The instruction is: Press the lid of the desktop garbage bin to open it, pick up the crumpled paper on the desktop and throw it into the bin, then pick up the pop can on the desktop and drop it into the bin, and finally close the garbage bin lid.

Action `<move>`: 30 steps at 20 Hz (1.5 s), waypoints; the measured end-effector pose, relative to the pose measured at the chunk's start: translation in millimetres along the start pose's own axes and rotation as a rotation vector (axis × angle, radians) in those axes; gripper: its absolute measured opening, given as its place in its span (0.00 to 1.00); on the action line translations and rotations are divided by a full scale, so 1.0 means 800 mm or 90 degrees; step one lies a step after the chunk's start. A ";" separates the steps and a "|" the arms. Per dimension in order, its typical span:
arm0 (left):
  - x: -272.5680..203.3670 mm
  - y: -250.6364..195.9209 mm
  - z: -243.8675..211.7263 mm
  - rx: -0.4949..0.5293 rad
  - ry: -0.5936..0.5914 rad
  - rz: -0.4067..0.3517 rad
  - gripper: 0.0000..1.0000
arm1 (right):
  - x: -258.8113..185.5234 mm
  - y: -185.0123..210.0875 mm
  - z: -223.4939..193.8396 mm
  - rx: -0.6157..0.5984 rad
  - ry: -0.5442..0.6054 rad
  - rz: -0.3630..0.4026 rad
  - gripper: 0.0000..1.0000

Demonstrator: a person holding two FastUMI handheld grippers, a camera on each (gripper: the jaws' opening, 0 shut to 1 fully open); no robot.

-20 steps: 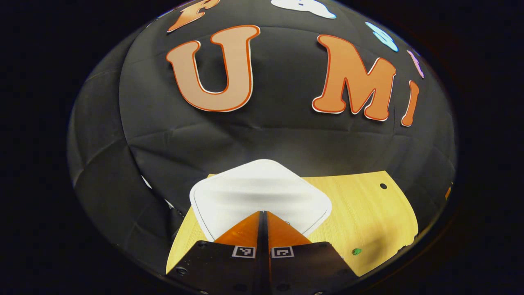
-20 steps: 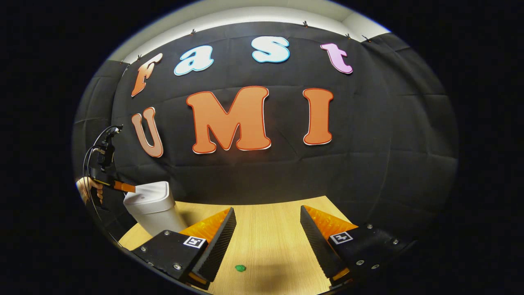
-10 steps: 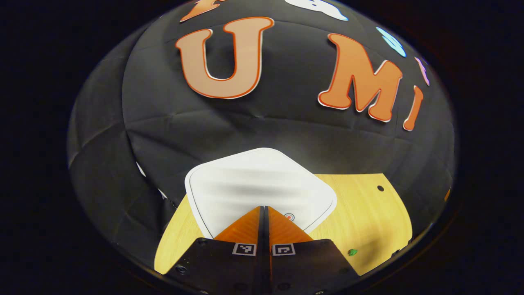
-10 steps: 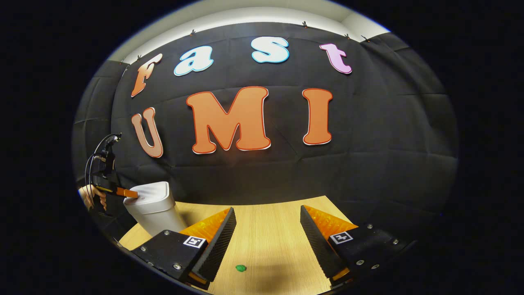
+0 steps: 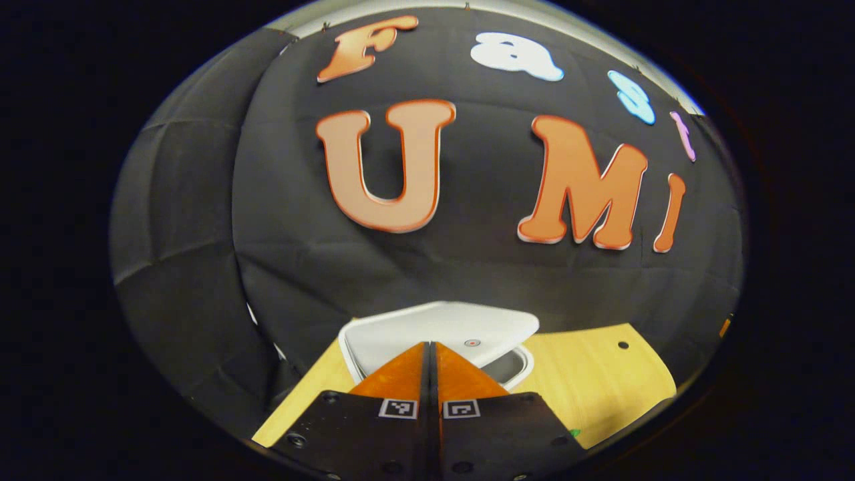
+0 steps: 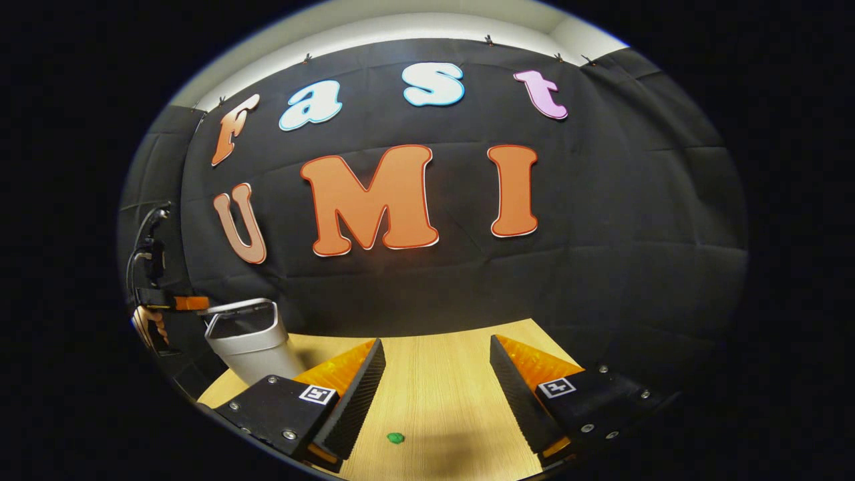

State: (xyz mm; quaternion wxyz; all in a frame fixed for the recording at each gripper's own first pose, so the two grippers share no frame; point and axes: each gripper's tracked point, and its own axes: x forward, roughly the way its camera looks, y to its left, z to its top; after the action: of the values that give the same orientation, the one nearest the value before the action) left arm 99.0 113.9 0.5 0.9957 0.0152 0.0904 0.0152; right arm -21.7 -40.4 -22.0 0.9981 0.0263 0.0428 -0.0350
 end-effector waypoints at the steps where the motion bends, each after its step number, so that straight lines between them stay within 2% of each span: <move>1: -0.019 -0.004 0.018 0.011 -0.021 -0.005 0.00 | 0.001 0.002 0.002 0.002 -0.002 0.001 0.94; 3: -0.037 -0.018 0.032 0.019 -0.037 -0.019 0.00 | 0.002 0.005 0.002 -0.002 -0.003 0.005 0.94; 7: -0.056 -0.045 0.049 -0.007 -0.068 -0.038 0.00 | 0.002 0.012 0.002 -0.012 -0.009 0.014 0.94; 12: -0.082 -0.046 0.064 -0.010 -0.109 -0.016 0.00 | 0.001 0.015 0.002 -0.011 -0.015 0.027 0.94; 13: -0.085 -0.050 0.067 -0.016 -0.113 -0.024 0.00 | 0.001 0.016 0.001 -0.007 -0.013 0.030 0.94; 14: -0.087 -0.058 0.061 -0.016 -0.109 -0.034 0.05 | 0.003 0.015 -0.001 -0.006 -0.010 0.030 0.94; 16: -0.092 -0.057 0.059 0.000 -0.113 -0.023 0.20 | 0.004 0.013 -0.004 -0.008 -0.006 0.029 0.94; 17: -0.091 -0.057 0.057 0.003 -0.115 -0.023 0.22 | 0.005 0.014 -0.005 -0.010 -0.005 0.031 0.94; 21: -0.100 -0.074 0.041 -0.033 -0.105 -0.050 0.96 | 0.008 0.016 -0.012 -0.012 0.001 0.038 0.94; 22: -0.093 -0.076 0.039 -0.040 -0.101 -0.050 0.93 | 0.008 0.018 -0.012 -0.013 0.003 0.040 0.94; 30: -0.089 -0.072 0.034 -0.029 -0.104 -0.046 0.94 | 0.022 0.025 -0.032 -0.035 0.022 0.047 0.94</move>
State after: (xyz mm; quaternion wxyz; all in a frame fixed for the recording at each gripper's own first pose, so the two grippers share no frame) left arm 35.6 53.6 38.5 0.9997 -0.0095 0.0090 -0.0198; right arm -4.9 -20.4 -47.7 0.9982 0.0010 0.0597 0.0035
